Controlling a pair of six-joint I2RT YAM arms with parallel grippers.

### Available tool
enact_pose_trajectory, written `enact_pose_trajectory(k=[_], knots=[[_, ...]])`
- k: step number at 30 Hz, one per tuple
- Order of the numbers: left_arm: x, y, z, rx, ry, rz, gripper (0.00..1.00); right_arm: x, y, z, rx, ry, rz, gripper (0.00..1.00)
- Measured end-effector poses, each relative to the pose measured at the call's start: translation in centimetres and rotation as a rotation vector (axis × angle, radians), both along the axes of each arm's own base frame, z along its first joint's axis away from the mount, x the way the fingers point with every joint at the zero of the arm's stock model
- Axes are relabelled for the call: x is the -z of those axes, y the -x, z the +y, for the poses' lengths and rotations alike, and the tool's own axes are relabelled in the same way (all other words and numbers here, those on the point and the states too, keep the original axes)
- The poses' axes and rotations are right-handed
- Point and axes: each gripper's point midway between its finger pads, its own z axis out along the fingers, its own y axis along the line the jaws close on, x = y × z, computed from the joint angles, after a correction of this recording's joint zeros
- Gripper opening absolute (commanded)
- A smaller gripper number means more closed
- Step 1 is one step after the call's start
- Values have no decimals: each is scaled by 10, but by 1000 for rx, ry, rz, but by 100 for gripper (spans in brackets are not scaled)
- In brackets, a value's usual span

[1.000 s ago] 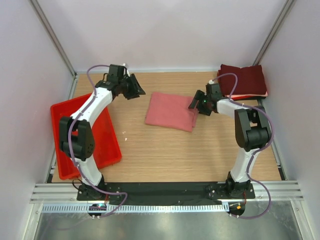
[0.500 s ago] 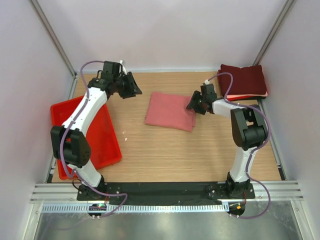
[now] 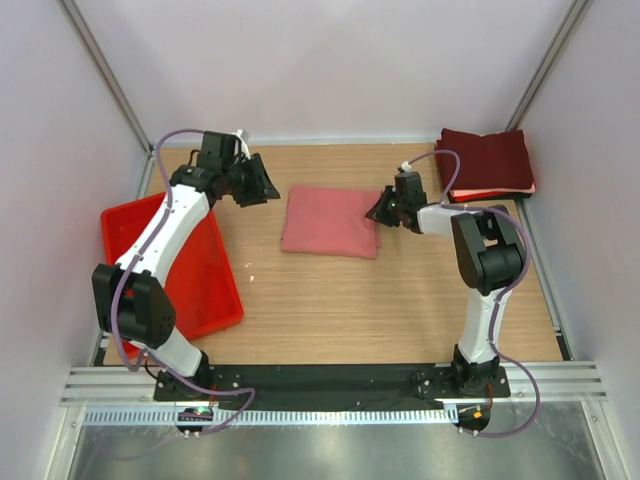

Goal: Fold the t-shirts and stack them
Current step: Fold the tshirt

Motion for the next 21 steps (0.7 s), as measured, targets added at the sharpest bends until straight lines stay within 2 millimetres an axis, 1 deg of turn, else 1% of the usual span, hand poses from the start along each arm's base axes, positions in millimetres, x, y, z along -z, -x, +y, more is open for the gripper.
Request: enact_pose_trajectory(k=[5, 8, 12, 15, 21], knots=[[-4, 3, 2, -3, -1, -13, 42, -2, 0, 10, -20, -66, -25, 1], [-3, 3, 3, -6, -9, -13, 42, -3, 0, 11, -32, -78, -27, 1], [-1, 2, 6, -16, -22, -14, 42, -6, -2, 3, -44, -62, -2, 1], [-1, 2, 6, -17, -27, -15, 42, -13, -6, -7, -70, 3, 21, 1], [-1, 2, 7, -15, -29, -17, 42, -45, -20, -26, -120, 148, 38, 1]])
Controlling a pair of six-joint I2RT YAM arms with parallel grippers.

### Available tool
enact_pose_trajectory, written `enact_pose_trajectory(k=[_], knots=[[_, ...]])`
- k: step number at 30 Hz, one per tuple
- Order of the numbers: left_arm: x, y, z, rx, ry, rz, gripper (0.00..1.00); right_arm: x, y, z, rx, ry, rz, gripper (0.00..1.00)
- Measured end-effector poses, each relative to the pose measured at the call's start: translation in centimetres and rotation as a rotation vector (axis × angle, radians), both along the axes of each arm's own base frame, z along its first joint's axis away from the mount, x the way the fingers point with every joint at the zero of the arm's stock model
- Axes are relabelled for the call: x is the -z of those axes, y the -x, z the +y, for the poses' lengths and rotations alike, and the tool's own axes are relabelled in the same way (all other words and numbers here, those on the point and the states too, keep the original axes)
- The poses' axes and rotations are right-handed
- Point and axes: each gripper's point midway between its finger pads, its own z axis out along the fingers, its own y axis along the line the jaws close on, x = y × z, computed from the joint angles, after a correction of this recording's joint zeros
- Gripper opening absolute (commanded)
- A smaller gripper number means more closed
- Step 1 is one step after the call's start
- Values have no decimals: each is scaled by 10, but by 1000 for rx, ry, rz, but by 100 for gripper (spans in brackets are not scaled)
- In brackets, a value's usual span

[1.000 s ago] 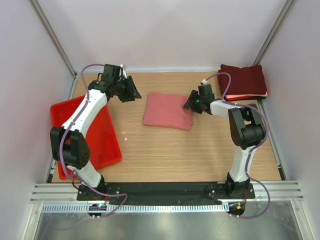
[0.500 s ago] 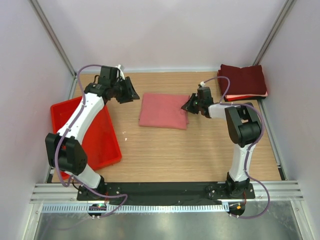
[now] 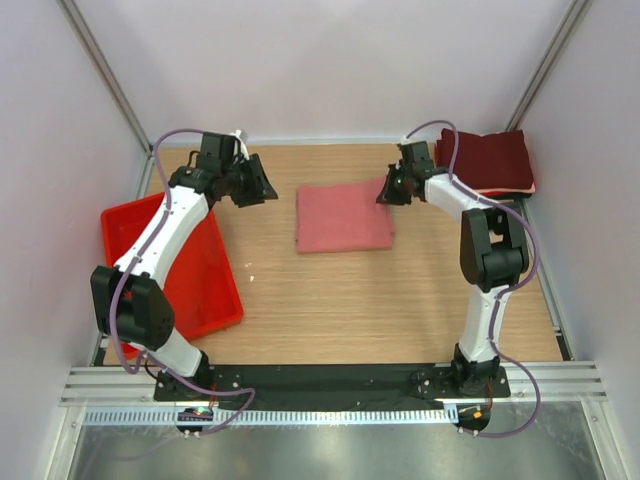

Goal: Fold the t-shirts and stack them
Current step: Fold the tshirt, then neatly place the folded tshirt to the corner

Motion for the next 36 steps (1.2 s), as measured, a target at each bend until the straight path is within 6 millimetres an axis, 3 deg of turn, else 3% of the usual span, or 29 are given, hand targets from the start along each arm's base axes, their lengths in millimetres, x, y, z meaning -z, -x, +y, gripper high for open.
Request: enact_pose_trajectory(k=[11, 19, 26, 31, 36], knots=[[3, 4, -3, 16, 16, 14, 42, -46, -26, -48, -38, 264, 9, 1], [3, 9, -9, 39, 49, 34, 43, -101, -42, -103, -14, 382, -21, 1], [3, 12, -15, 64, 73, 42, 43, -145, -60, -173, 62, 428, -49, 1], [1, 14, -18, 79, 92, 46, 42, -176, -66, -235, 146, 426, -123, 1], [1, 16, -22, 93, 110, 54, 42, -179, -76, -296, 224, 403, -186, 1]])
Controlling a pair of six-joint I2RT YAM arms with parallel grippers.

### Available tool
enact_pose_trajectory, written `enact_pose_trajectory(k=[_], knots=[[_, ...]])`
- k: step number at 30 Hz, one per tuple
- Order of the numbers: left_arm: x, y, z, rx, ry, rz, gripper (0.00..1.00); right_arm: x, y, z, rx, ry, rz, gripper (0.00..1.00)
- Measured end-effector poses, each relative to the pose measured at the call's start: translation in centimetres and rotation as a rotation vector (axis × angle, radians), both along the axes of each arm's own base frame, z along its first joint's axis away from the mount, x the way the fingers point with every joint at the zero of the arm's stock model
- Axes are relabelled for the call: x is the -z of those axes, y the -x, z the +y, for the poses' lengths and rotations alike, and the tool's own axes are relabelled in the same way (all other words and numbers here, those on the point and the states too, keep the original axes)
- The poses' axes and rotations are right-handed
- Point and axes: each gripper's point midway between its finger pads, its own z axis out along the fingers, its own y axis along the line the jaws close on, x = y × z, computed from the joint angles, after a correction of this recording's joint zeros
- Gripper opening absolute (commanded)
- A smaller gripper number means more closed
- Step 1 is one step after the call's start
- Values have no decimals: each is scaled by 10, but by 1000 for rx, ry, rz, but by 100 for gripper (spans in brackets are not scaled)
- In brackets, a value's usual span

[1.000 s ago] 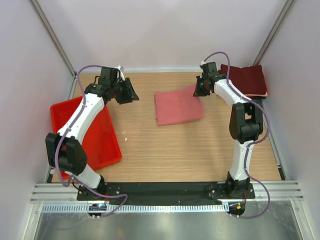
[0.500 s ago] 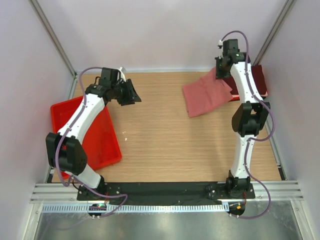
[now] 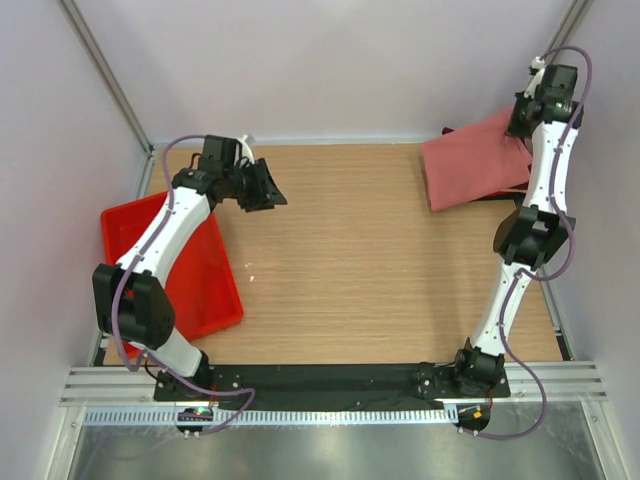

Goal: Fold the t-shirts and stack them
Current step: Neatly place the folded tshirt to the corner

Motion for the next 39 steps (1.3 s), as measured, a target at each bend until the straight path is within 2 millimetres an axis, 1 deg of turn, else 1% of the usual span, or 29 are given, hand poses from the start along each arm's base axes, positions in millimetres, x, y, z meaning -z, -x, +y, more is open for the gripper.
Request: enact_pose_trajectory(k=[2, 4, 6, 9, 11, 15, 18, 22, 24, 25, 27, 29, 30, 35, 39], knots=[[1, 0, -2, 7, 6, 4, 42, 7, -11, -20, 20, 1, -31, 1], [3, -1, -3, 12, 9, 9, 42, 19, -24, -37, 38, -4, -61, 1], [7, -1, -4, 14, 10, 19, 42, 34, -38, -50, 51, -6, -84, 1], [13, -2, -5, 18, 11, 38, 42, 52, -52, -59, 57, -4, -103, 1], [19, -3, -6, 20, 13, 58, 42, 60, -59, -62, 62, -16, -118, 1], [28, -4, -8, 18, 19, 88, 42, 58, -70, -66, 88, -60, -182, 1], [28, -4, -9, 20, 23, 93, 42, 51, -74, -77, 132, -84, -232, 1], [28, -3, -10, 23, 27, 92, 42, 38, -78, -98, 202, -99, -305, 1], [28, -4, -10, 24, 29, 91, 42, 38, -80, -105, 231, -104, -330, 1], [27, -3, -10, 25, 29, 91, 42, 41, -81, -109, 247, -108, -339, 1], [27, -3, -11, 27, 32, 91, 42, 56, -81, -113, 276, -116, -330, 1], [27, -3, -12, 31, 36, 91, 42, 72, -79, -113, 296, -127, -306, 1], [27, -3, -12, 32, 36, 92, 42, 76, -79, -113, 303, -131, -298, 1], [26, -2, -13, 37, 42, 93, 42, 82, -81, -116, 347, -130, -314, 1], [26, -2, -13, 38, 43, 93, 42, 95, -79, -118, 385, -125, -313, 1]])
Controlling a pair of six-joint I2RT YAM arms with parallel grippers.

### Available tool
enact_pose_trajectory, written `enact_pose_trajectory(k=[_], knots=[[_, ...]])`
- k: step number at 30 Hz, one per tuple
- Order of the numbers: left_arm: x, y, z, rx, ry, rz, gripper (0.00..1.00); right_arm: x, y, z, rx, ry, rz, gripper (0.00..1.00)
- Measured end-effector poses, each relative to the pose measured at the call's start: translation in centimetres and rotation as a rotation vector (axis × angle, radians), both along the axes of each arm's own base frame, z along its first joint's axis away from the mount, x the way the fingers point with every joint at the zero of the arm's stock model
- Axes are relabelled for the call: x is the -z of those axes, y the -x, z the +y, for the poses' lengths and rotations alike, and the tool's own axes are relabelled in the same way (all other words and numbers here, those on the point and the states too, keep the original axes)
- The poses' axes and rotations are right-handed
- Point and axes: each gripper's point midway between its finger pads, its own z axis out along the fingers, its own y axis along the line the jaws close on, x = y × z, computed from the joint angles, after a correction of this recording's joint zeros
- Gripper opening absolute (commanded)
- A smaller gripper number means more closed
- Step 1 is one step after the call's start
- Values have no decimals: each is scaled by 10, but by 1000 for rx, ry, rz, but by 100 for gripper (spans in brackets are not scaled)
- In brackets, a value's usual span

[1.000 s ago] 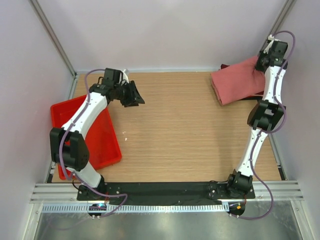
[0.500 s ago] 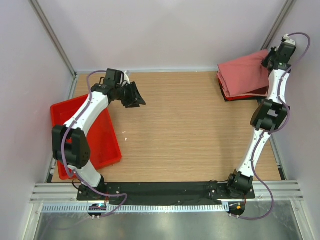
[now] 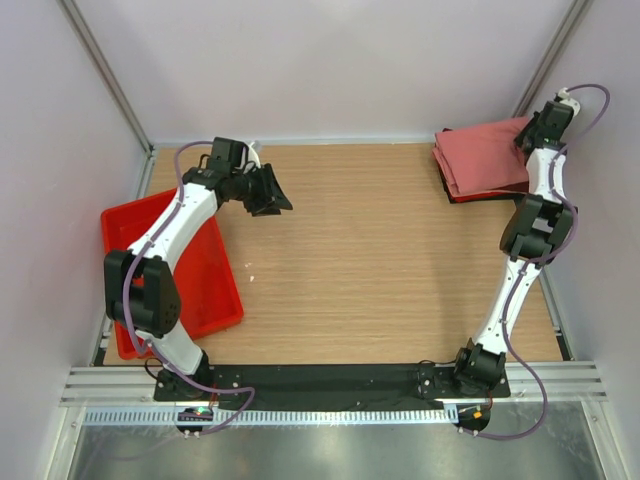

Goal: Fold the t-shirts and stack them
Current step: Neatly place the folded tshirt to the corner

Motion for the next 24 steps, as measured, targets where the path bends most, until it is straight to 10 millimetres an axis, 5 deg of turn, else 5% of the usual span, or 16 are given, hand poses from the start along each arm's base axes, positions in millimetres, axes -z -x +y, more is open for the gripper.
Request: enact_pose_trajectory(k=[1, 5, 11, 24], knots=[[0, 0, 0, 0, 0, 0, 42, 3, 1, 0, 10, -1, 3, 2], [0, 0, 0, 0, 0, 0, 42, 5, 1, 0, 26, -14, -4, 45], [0, -1, 0, 0, 2, -4, 42, -1, 6, 9, 7, -45, -6, 64], [4, -1, 0, -3, -3, -6, 42, -94, 63, 57, -37, -76, -96, 66]])
